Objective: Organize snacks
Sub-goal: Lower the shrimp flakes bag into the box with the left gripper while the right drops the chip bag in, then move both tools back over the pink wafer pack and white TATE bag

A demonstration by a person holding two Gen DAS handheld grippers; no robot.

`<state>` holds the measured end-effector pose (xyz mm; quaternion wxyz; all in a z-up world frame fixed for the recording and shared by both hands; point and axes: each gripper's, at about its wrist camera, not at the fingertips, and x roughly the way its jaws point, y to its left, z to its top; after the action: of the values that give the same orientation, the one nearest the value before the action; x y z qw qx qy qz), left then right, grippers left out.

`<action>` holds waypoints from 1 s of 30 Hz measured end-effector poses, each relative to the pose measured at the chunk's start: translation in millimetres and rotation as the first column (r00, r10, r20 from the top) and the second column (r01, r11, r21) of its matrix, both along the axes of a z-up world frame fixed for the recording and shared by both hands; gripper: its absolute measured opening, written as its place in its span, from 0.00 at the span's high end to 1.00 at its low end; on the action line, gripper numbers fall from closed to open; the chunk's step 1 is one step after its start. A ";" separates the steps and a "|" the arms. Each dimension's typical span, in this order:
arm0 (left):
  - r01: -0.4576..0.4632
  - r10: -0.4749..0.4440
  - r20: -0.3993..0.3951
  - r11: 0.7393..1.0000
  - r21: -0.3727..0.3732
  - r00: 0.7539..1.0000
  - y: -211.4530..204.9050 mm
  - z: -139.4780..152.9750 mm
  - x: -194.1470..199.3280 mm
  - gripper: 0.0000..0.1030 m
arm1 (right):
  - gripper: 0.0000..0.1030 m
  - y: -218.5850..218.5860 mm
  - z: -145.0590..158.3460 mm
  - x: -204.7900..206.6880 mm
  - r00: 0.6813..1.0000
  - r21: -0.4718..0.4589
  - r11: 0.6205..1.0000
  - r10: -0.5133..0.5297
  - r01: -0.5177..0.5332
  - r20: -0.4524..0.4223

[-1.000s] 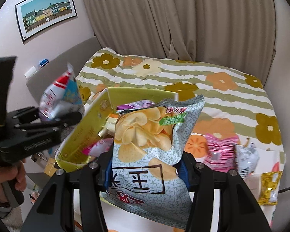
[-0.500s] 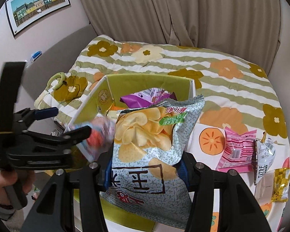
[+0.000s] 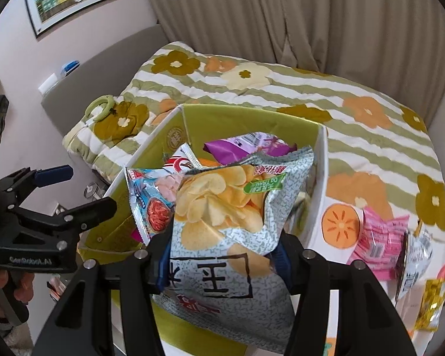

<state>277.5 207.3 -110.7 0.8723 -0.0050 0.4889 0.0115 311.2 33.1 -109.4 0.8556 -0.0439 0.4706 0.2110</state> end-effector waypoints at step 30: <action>0.023 -0.021 0.124 1.000 -0.012 0.992 -19.6 45.6 -42.1 0.00 | 0.00 -34.6 47.0 -56.8 0.984 0.018 0.995 -0.097 0.095 0.153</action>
<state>235.4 187.7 -65.1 0.9010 -0.0061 0.4337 -0.0017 254.3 -1.5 -62.4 0.8987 -0.0327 0.4039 0.1680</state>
